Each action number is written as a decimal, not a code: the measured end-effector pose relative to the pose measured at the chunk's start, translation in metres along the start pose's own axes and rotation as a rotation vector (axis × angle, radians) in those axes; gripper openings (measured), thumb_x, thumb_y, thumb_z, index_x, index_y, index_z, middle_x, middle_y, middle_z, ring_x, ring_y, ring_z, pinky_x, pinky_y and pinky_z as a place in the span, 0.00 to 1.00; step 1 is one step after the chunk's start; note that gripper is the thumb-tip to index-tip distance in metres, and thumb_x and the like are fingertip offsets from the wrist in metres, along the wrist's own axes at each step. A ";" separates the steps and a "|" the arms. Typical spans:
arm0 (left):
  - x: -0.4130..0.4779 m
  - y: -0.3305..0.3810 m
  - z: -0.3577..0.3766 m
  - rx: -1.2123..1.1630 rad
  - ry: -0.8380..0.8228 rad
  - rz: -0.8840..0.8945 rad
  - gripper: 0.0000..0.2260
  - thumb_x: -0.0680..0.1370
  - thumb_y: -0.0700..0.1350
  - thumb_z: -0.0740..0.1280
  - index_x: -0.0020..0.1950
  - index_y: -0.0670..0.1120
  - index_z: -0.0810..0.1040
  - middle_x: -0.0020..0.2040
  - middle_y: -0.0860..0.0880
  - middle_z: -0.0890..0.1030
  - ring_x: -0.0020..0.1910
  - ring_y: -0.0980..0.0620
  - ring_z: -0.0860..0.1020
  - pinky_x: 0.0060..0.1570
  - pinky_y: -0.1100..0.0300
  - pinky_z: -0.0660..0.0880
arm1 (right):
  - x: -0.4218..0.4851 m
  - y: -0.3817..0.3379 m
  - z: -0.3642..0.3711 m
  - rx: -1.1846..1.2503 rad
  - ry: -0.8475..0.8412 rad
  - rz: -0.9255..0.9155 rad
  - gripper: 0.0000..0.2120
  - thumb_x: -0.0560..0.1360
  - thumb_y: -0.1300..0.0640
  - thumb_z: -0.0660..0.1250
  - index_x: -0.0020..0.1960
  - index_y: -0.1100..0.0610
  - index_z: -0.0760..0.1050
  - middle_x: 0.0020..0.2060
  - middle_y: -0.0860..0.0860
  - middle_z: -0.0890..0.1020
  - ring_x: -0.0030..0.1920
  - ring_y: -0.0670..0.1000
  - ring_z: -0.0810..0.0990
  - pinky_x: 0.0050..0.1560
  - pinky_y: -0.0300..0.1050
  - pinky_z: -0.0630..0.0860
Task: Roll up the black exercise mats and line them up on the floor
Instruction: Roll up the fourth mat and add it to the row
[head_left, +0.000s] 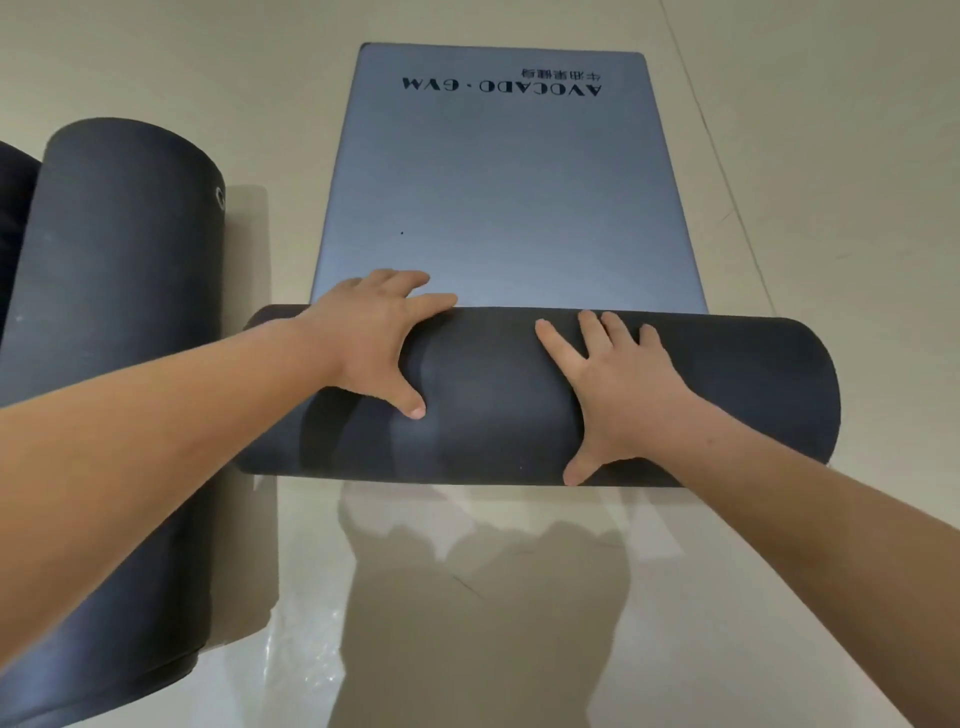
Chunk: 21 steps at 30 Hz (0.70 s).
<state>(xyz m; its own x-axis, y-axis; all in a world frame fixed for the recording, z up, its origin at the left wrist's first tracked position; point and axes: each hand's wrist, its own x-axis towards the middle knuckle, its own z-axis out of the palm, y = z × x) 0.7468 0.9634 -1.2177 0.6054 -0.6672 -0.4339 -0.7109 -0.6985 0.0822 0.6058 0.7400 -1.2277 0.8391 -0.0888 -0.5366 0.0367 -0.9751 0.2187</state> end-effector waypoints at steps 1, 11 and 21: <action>-0.010 -0.001 0.004 0.034 0.093 0.020 0.55 0.66 0.70 0.79 0.86 0.57 0.56 0.86 0.45 0.58 0.83 0.41 0.58 0.79 0.41 0.63 | 0.005 0.007 -0.005 0.026 -0.017 -0.020 0.81 0.52 0.20 0.77 0.83 0.46 0.28 0.84 0.62 0.52 0.83 0.66 0.54 0.79 0.70 0.60; -0.031 0.003 0.084 0.309 0.084 -0.039 0.61 0.74 0.74 0.67 0.81 0.49 0.23 0.85 0.37 0.36 0.85 0.35 0.38 0.79 0.30 0.51 | 0.020 0.001 -0.035 0.019 0.025 -0.007 0.73 0.56 0.25 0.80 0.84 0.40 0.35 0.83 0.57 0.54 0.82 0.63 0.56 0.75 0.68 0.66; -0.014 -0.008 0.068 0.238 0.113 0.014 0.56 0.67 0.70 0.72 0.83 0.53 0.44 0.78 0.46 0.63 0.74 0.42 0.66 0.66 0.43 0.72 | 0.014 -0.022 0.009 -0.050 0.224 -0.022 0.63 0.63 0.33 0.78 0.83 0.45 0.39 0.75 0.62 0.63 0.74 0.65 0.64 0.73 0.69 0.64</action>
<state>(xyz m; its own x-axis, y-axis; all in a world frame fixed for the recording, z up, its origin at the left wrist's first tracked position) 0.7195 0.9956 -1.2734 0.6214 -0.7106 -0.3301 -0.7757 -0.6172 -0.1318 0.6120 0.7583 -1.2475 0.9372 -0.0150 -0.3485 0.0783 -0.9645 0.2522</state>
